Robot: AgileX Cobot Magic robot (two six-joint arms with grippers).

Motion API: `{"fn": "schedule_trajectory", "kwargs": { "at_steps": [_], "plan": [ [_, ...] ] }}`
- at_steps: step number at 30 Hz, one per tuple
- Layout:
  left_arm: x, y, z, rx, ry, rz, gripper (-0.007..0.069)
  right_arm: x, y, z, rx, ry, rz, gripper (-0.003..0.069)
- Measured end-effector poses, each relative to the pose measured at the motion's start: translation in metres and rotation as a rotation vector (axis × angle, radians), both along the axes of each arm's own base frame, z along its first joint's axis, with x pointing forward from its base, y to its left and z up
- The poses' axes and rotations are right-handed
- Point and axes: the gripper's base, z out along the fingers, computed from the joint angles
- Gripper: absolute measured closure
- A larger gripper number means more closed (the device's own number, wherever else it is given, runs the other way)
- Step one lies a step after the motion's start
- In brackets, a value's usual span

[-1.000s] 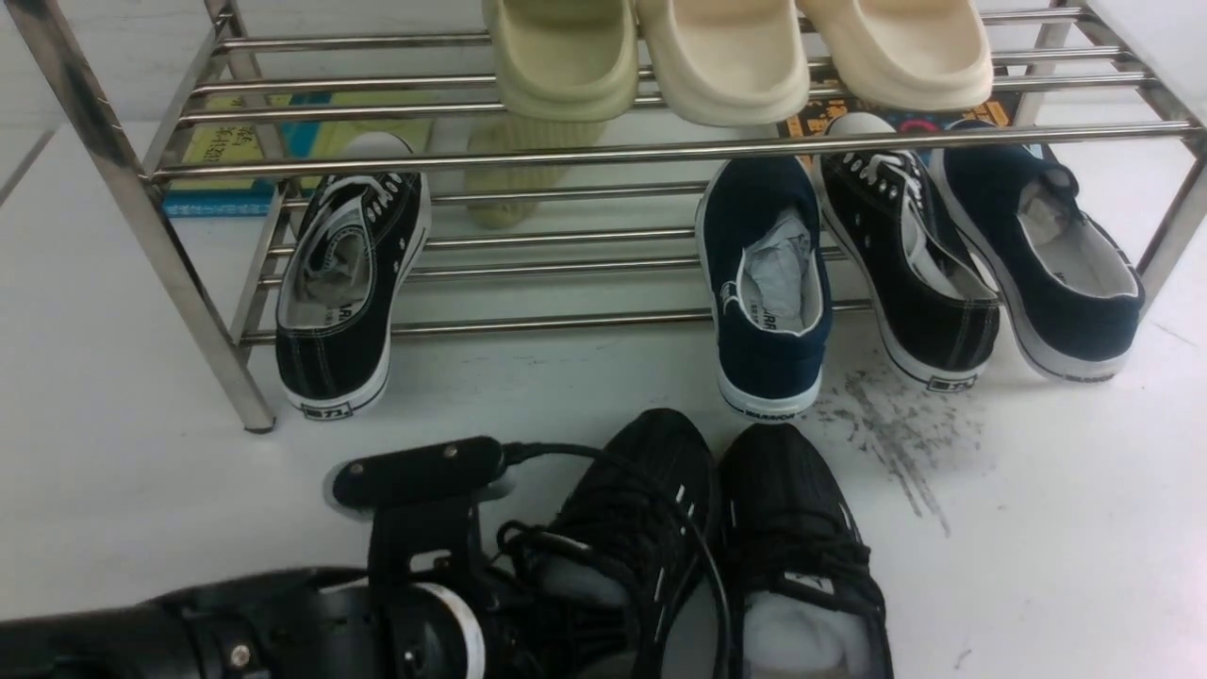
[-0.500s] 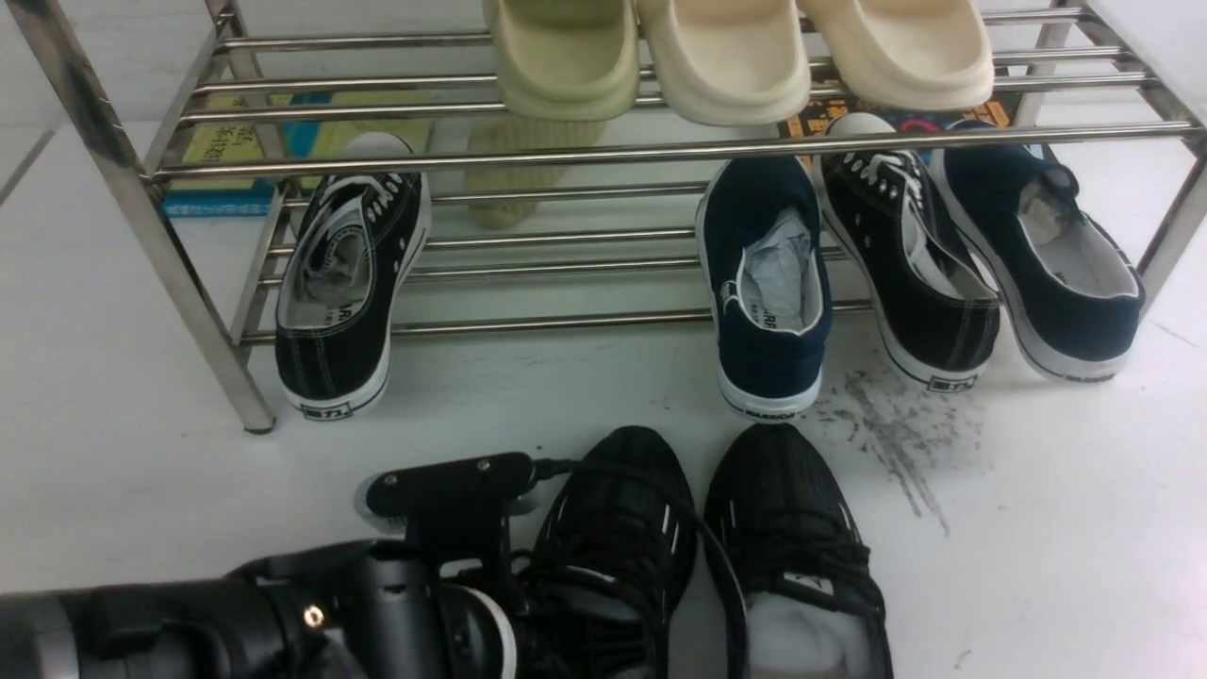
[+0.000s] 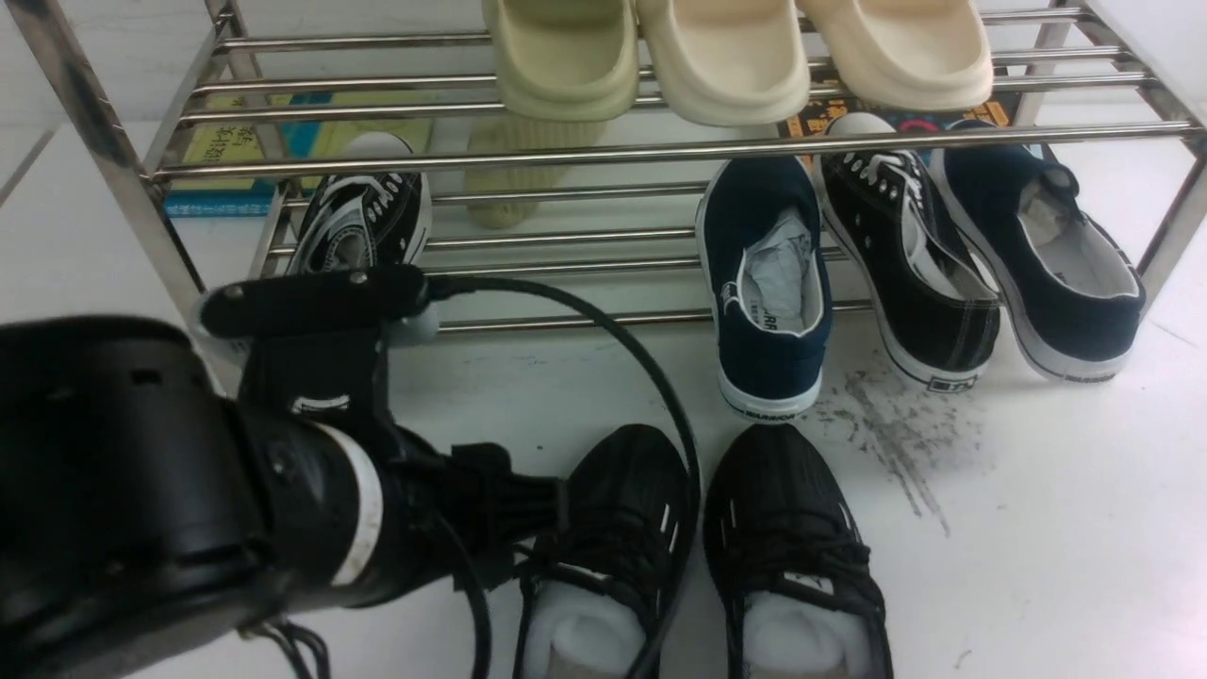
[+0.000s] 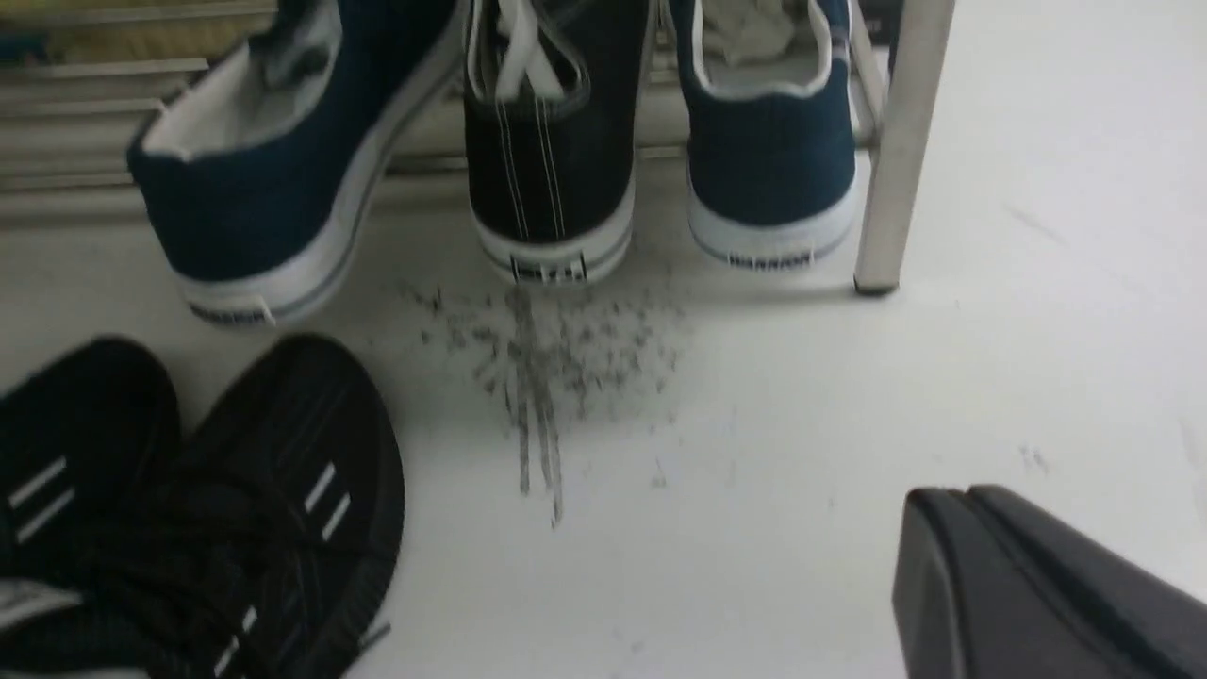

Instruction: Take the shoes off the shelf with your hand on the white table.

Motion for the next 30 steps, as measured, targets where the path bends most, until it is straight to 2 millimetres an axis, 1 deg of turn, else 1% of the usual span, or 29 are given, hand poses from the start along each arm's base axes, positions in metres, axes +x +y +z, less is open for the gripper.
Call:
{"fn": "schedule_trajectory", "kwargs": {
  "at_steps": [3, 4, 5, 11, 14, 15, 16, 17, 18, 22, 24, 27, 28, 29, 30],
  "plan": [
    [-0.002, 0.004, 0.005, -0.001, -0.01, -0.005, 0.0139, 0.002, 0.0, -0.005, 0.01, -0.019, -0.006, 0.0672],
    [-0.003, 0.006, 0.007, 0.0, -0.012, -0.004, 0.0158, 0.003, 0.0, -0.008, 0.018, -0.024, -0.01, 0.0672],
    [-0.003, 0.006, 0.007, 0.0, -0.012, -0.004, 0.0158, 0.003, 0.0, -0.008, 0.018, -0.025, -0.011, 0.0672],
    [-0.004, 0.007, 0.007, 0.007, -0.012, -0.003, 0.0235, 0.004, 0.0, -0.01, 0.02, -0.028, -0.011, 0.0671],
    [-0.003, 0.007, 0.007, 0.009, -0.013, -0.004, 0.0262, 0.004, 0.0, -0.01, 0.02, -0.026, -0.009, 0.067],
    [-0.003, 0.007, 0.007, 0.012, -0.017, -0.004, 0.0289, 0.004, 0.0, -0.01, 0.02, -0.025, -0.006, 0.067],
    [-0.003, 0.007, 0.007, 0.012, -0.017, -0.005, 0.0293, 0.004, 0.0, -0.01, 0.02, -0.025, -0.006, 0.067],
    [-0.003, 0.007, 0.007, 0.015, -0.019, -0.008, 0.0318, 0.004, 0.0, -0.011, 0.02, -0.024, -0.006, 0.0669],
    [-0.003, 0.007, 0.007, 0.019, -0.02, -0.01, 0.0326, 0.004, 0.0, -0.011, 0.02, -0.024, -0.006, 0.0669],
    [-0.003, 0.008, 0.007, 0.03, -0.029, -0.018, 0.0426, 0.004, 0.0, -0.012, 0.02, -0.021, -0.006, 0.0666],
    [-0.003, 0.008, 0.007, 0.037, -0.026, -0.016, 0.0465, 0.005, 0.0, -0.018, 0.015, -0.02, -0.009, 0.0666],
    [-0.003, 0.009, 0.007, 0.044, -0.022, -0.011, 0.0501, 0.002, -0.002, -0.031, -0.013, -0.026, -0.015, 0.0663],
    [-0.003, 0.01, 0.006, 0.049, -0.019, -0.008, 0.0517, 0.0, -0.003, -0.04, -0.036, -0.029, -0.018, 0.0663],
    [-0.003, 0.01, 0.006, 0.051, -0.018, -0.007, 0.0519, 0.0, -0.003, -0.042, -0.043, -0.03, -0.019, 0.0663],
    [-0.003, 0.011, 0.006, 0.06, -0.013, -0.002, 0.0534, -0.003, -0.004, -0.052, -0.067, -0.026, -0.02, 0.0662]
  ]
}}
